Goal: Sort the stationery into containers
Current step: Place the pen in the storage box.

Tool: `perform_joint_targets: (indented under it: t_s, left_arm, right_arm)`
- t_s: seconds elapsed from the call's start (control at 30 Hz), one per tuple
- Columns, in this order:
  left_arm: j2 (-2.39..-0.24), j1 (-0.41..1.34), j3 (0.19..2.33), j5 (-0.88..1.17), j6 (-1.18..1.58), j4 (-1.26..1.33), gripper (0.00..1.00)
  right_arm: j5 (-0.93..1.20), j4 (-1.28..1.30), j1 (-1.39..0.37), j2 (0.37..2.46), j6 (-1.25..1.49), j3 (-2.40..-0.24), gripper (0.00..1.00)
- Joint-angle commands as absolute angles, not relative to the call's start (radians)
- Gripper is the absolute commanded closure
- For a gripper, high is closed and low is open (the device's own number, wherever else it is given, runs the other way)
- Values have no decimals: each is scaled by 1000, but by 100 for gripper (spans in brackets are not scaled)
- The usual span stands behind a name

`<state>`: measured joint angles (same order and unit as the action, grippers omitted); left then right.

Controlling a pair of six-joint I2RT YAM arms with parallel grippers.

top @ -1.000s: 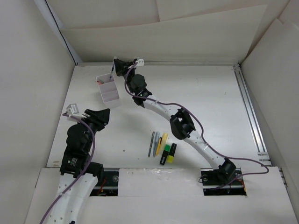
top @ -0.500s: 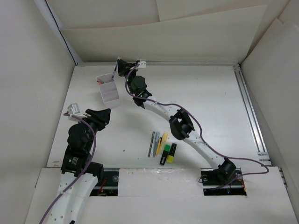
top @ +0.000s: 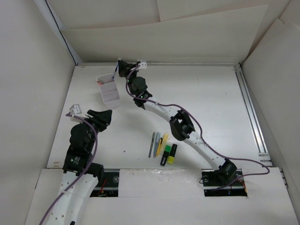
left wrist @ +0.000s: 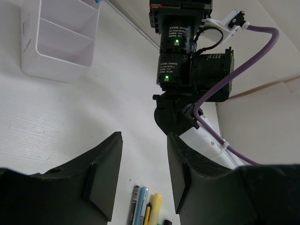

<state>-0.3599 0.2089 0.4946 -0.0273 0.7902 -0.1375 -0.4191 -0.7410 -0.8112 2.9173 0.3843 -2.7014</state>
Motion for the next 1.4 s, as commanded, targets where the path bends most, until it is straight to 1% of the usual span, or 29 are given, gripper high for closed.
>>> perform_joint_targets:
  t_s: [0.0,0.27,0.37,0.53,0.6,0.63,0.67,0.77,0.9,1.17,1.27,1.37]
  left_arm:
    - [-357,215,485,-26,795,-91,62]
    - [-348,215,476,-26,795,-81,62]
    - [-348,215,466,-17,795,-71,62]
    - [-348,215,466,-17,795,-71,62]
    - [-348,215,466,-26,795,-71,62]
    - [-348,215,466,-26,795,-71,62]
    - [-348,215,466,-26,795,-71,62]
    - [-348,215,466,-26,795,-71,62]
    - [-348,215,466,-17,795,-61,62]
    - [-357,215,512,-28,765,-110,62]
    - [-336,215,534,-37,755,-123,62]
    - [-315,215,543,-48,755,-147,62]
  right_arm:
    - [-416,-788,-811,2935,379,-2724,89]
    - [-407,-779,-811,2944,388,-2688,89]
    - [-396,-779,-811,2944,388,-2678,86]
    - [-396,-779,-821,2944,376,-2678,86]
    - [-396,-779,-821,2933,376,-2668,82]
    - [-385,-779,-821,2924,376,-2643,78]
    - [-385,-790,-821,2915,367,-2632,67]
    - [-361,-804,-821,2872,347,-2585,57]
    - [-318,-842,-821,2764,325,-2478,53]
    - [-219,-859,-839,2539,264,-2275,49]
    - [-200,-833,-839,2491,264,-2266,49]
    - [-189,-778,-839,2471,264,-2266,45]
